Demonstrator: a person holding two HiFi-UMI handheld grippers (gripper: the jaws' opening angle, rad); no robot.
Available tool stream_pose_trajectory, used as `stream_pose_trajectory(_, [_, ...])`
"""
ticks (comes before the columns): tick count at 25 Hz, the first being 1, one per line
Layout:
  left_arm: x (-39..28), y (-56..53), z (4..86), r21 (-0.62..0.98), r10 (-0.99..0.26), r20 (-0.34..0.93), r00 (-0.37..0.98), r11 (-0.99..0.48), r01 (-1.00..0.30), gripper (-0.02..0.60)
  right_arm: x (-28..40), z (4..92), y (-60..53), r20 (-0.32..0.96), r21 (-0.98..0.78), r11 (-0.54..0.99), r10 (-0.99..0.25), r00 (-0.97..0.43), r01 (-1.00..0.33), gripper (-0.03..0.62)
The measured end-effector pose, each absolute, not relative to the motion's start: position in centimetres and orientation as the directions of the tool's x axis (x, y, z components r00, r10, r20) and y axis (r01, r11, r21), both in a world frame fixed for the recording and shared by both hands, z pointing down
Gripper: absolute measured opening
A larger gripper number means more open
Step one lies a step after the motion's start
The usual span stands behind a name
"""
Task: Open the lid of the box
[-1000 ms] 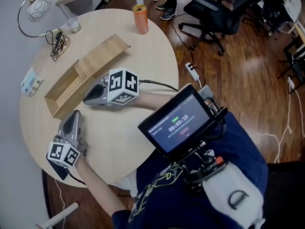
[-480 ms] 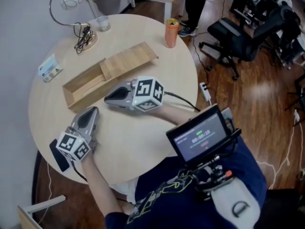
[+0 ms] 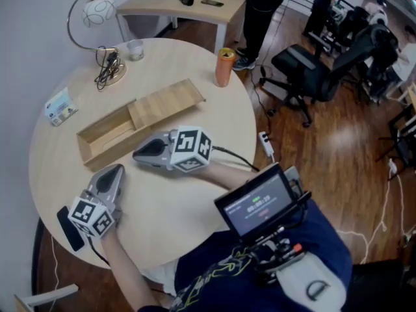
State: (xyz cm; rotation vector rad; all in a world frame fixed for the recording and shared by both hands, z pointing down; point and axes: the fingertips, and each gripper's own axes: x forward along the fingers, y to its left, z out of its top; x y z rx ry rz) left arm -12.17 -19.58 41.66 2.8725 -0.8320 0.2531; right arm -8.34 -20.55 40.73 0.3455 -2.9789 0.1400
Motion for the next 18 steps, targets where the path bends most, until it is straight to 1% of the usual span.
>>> stream_pose_trajectory(3, [-12.86, -19.44, 41.93, 0.089, -0.53, 0.201, 0.824, -0.828, -0.554, 0.003, -9.1, 40.9, -20.36, 0.147, -0.074, 0.974, -0.2, -0.969, -0.213, 0.015])
stream_pose_trajectory(9, [-11.96, -19.87, 42.23, 0.085, -0.51, 0.191, 0.839, -0.843, -0.531, 0.003, -8.22, 41.34, -20.49, 0.161, -0.076, 0.969, -0.22, -0.962, -0.235, 0.015])
stream_pose_trajectory(18, [-12.83, -20.0, 42.4, 0.092, -0.524, 0.195, 0.829, -0.832, -0.547, 0.003, -9.01, 41.44, -20.64, 0.157, -0.074, 0.972, -0.211, -0.965, -0.225, 0.015])
